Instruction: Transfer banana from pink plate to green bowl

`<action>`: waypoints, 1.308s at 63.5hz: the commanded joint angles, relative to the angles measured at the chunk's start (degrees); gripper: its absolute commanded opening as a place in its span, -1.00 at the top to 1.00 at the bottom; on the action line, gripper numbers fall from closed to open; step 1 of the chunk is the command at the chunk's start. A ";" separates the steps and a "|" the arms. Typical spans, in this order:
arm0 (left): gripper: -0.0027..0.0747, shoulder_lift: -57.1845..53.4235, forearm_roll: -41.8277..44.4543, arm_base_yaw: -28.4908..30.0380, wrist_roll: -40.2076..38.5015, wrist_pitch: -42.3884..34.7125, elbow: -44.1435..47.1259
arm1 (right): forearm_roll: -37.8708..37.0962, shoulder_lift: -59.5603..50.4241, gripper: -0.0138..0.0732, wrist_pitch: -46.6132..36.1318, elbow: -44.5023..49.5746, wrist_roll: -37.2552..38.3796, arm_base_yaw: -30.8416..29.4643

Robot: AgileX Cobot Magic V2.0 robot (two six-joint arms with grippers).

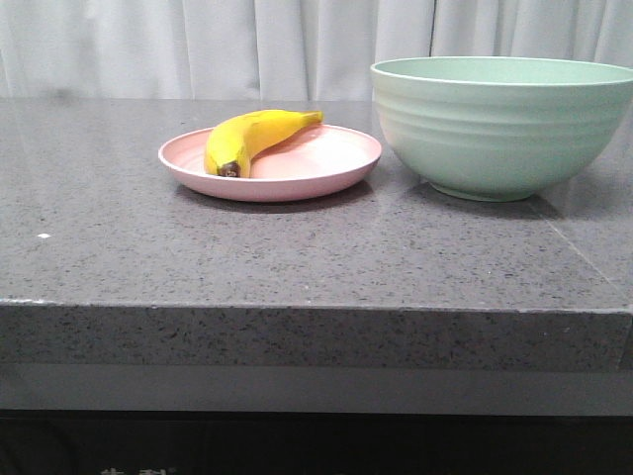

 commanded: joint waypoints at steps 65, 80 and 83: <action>0.98 9.06 -1.33 -0.36 -0.30 -1.87 -16.27 | 2.69 1.81 0.83 -4.69 -11.39 -0.68 -0.34; 0.98 28.36 -1.22 -0.36 -0.30 -5.14 -25.98 | -2.47 19.10 0.83 1.06 -26.63 -0.68 -0.34; 0.98 30.28 -1.22 -0.36 -0.30 -5.69 -26.53 | -2.19 21.74 0.83 1.06 -28.27 -0.68 -0.34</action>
